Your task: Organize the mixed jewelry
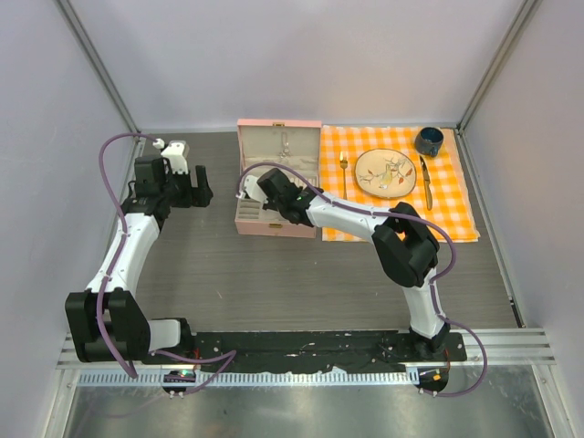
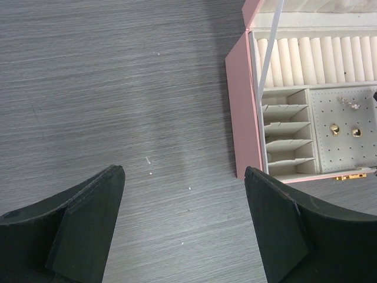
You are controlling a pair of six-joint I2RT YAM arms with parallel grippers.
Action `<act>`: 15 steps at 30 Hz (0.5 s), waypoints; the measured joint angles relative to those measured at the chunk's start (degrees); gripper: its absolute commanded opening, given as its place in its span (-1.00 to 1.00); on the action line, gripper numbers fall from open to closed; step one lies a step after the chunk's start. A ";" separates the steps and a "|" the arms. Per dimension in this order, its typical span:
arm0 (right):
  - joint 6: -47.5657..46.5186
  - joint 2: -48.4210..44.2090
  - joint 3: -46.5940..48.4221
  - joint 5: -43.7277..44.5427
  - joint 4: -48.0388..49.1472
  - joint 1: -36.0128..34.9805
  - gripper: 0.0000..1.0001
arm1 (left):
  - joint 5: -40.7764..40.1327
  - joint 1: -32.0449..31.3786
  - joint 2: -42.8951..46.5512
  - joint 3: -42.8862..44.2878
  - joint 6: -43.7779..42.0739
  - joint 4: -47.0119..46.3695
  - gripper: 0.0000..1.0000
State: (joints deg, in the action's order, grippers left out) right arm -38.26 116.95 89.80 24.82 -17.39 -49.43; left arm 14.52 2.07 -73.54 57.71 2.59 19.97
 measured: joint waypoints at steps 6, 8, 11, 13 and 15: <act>-0.02 0.00 0.00 0.00 0.02 0.00 -0.98 | 0.00 0.22 0.00 0.00 0.00 0.00 0.76; 0.00 0.00 0.00 0.00 0.02 0.00 -0.99 | 0.00 0.33 0.00 0.00 0.00 0.00 0.76; -0.02 0.00 0.00 0.00 0.02 0.00 -0.99 | 0.00 0.33 0.00 0.00 0.00 0.00 0.75; 0.00 0.00 0.00 0.00 0.04 0.00 -0.99 | 0.00 0.33 0.00 0.00 0.00 0.00 0.75; -0.02 0.00 0.00 0.00 0.04 0.00 -0.99 | 0.02 0.33 0.00 0.00 0.00 0.00 0.75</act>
State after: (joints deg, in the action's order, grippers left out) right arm -38.28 116.95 89.80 24.82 -17.34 -49.43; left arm 14.55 2.39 -73.54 57.71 2.59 19.97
